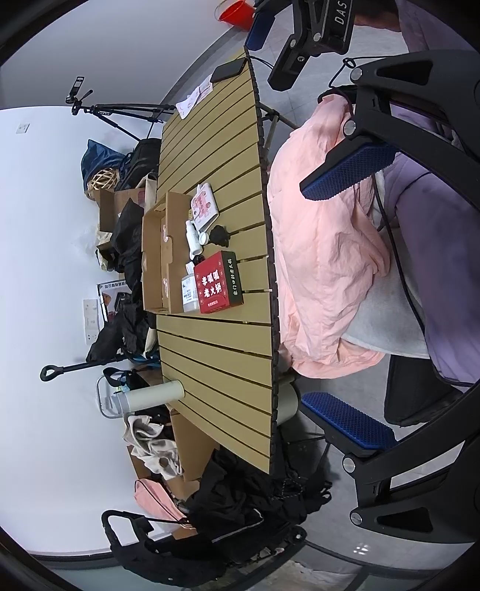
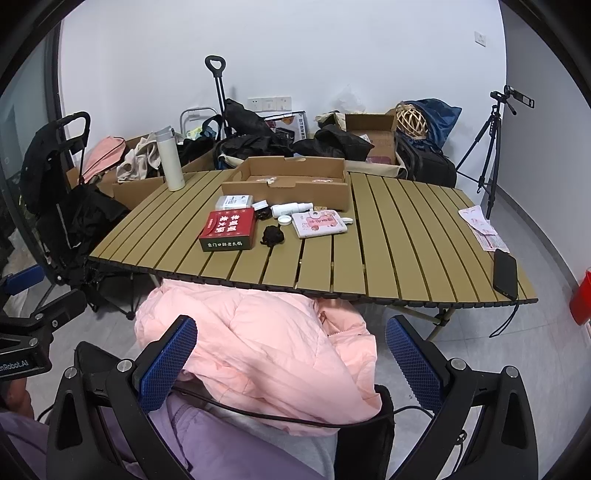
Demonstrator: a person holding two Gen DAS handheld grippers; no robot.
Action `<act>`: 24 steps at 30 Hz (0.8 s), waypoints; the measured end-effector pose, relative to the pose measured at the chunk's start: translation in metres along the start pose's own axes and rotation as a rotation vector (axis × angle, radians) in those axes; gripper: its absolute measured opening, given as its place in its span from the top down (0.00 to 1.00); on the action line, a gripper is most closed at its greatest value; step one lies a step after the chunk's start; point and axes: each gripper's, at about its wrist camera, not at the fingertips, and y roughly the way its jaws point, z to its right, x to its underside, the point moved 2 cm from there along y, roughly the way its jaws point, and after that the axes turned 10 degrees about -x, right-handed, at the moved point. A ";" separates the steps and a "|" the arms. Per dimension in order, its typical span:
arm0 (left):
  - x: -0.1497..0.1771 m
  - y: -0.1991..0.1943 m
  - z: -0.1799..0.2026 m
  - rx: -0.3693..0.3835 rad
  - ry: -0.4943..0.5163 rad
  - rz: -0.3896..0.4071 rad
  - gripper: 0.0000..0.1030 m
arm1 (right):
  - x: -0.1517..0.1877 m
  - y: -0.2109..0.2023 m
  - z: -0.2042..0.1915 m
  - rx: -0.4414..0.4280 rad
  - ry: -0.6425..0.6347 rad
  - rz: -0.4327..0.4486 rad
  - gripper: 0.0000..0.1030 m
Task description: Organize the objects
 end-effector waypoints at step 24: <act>0.003 0.004 0.000 0.010 0.001 -0.008 0.00 | 0.002 0.004 0.001 0.007 -0.001 -0.014 0.00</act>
